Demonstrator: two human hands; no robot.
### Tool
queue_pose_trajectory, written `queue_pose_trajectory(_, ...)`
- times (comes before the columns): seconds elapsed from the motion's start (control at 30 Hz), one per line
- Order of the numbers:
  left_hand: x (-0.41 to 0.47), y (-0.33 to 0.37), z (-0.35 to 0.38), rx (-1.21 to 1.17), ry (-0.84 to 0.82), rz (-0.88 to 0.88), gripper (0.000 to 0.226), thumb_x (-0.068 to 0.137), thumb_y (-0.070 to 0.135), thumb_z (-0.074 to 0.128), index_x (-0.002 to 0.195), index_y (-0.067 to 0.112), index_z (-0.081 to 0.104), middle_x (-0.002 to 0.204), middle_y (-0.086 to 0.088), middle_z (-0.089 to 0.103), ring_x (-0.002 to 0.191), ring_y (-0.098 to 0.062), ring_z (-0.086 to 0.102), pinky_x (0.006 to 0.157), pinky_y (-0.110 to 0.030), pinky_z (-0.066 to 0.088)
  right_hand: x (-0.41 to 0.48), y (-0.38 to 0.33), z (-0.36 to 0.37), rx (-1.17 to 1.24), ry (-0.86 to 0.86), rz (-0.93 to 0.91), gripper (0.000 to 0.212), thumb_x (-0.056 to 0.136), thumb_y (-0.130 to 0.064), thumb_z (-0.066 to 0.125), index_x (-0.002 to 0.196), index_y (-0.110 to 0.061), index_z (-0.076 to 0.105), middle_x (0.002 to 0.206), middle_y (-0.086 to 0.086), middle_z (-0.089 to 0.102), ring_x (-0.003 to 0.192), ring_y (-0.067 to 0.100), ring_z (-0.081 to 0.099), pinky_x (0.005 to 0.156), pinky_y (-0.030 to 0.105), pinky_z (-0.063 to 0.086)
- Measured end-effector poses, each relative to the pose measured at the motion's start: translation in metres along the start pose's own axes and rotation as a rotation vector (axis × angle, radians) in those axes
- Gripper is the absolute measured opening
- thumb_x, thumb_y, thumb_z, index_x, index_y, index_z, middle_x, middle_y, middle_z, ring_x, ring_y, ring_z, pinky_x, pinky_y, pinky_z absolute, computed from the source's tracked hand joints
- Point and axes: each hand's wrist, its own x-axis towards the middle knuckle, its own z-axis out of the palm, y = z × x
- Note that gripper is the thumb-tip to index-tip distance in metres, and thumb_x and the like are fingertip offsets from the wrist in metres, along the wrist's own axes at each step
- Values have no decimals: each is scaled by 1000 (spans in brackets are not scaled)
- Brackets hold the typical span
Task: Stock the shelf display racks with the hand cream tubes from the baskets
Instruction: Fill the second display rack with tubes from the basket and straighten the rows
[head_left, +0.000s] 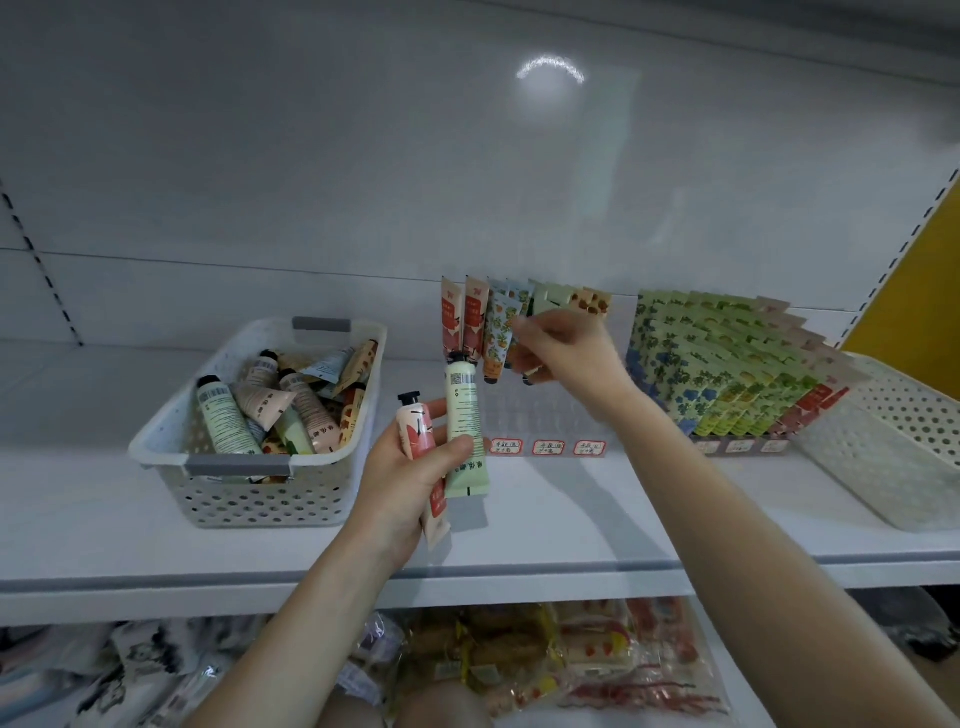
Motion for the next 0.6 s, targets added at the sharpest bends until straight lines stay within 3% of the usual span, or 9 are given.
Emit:
queue_pose_trajectory(0.13, -15, 4, 2, 75, -75, 24, 36, 80, -4, 63, 108, 18, 60, 95, -11, 72, 90, -22, 69, 82, -33, 54, -28, -11, 9, 74, -217, 30, 16, 88, -34, 59, 90, -19, 63, 81, 0, 69, 67, 7, 66, 62, 20, 55)
queue_pose_trajectory(0.23, -25, 6, 1, 93, -101, 11, 31, 81, 7, 64, 111, 16, 61, 97, -11, 72, 87, -19, 69, 76, -29, 55, -40, -11, 7, 176, -216, 61, 11, 87, -25, 62, 86, -14, 66, 76, 0, 68, 63, 8, 63, 60, 19, 53)
queue_pose_trajectory(0.37, -34, 9, -3, -77, -82, -91, 34, 78, 25, 60, 109, 10, 60, 100, -14, 71, 87, -23, 70, 76, -36, 56, -50, -9, -5, 532, -162, 166, 12, 90, -7, 55, 86, -7, 67, 78, 5, 68, 69, 13, 64, 63, 20, 54)
queue_pose_trajectory(0.6, -44, 15, 0, -52, -65, -81, 17, 83, 1, 62, 97, 7, 58, 76, -11, 73, 65, -19, 70, 60, -28, 58, -66, -4, -11, 784, -163, 219, 27, 93, 6, 38, 93, 1, 64, 88, 12, 71, 81, 19, 68, 71, 24, 57)
